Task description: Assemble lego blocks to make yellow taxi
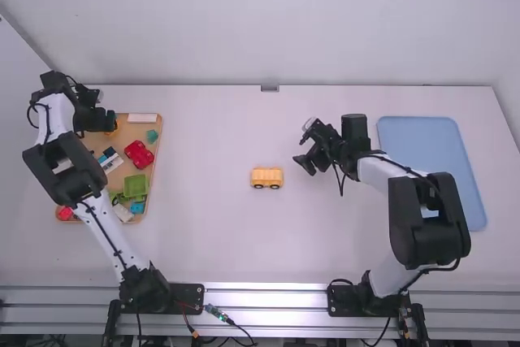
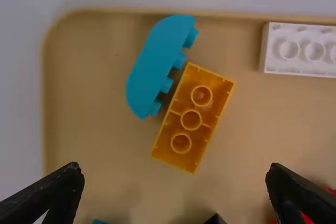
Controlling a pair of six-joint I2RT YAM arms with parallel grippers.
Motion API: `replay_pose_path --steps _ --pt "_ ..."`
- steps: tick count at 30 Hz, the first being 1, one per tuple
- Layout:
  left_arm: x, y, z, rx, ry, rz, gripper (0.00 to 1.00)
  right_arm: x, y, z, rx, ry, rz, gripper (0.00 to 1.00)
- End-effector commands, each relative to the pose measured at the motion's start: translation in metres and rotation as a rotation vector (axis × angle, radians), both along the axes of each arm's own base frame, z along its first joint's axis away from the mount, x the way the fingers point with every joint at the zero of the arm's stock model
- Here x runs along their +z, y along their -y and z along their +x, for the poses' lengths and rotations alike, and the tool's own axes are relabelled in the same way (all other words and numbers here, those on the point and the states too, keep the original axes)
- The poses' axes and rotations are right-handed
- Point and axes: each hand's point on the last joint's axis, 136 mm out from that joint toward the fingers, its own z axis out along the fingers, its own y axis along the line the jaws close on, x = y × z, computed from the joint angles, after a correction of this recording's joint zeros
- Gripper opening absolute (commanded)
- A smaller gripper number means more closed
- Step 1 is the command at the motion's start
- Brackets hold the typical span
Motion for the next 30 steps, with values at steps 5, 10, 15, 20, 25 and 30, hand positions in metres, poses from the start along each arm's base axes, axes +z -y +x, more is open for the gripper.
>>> replay_pose_path --steps 5,10,15,20,25,30 --pt "-0.03 0.007 -0.001 -0.082 -0.014 -0.012 0.9 0.008 0.006 0.004 -0.031 0.024 -0.024 0.99" --pt "-0.041 0.015 0.002 -0.114 0.009 -0.034 0.89 0.009 0.006 0.004 -0.031 0.026 -0.023 0.99" --pt "-0.049 0.018 0.006 -0.137 0.037 -0.038 0.86 0.009 0.005 0.004 -0.029 0.026 -0.023 0.99" --pt "-0.063 0.029 0.01 -0.185 0.069 -0.061 0.85 0.009 0.005 0.004 -0.028 0.026 -0.023 0.99" --pt "-0.068 0.026 0.013 -0.157 0.089 -0.056 0.8 0.009 0.004 0.005 -0.027 0.03 -0.022 0.99" --pt "-0.066 0.025 0.016 -0.148 0.107 -0.057 0.78 0.009 0.005 0.005 -0.028 0.029 -0.022 0.99"
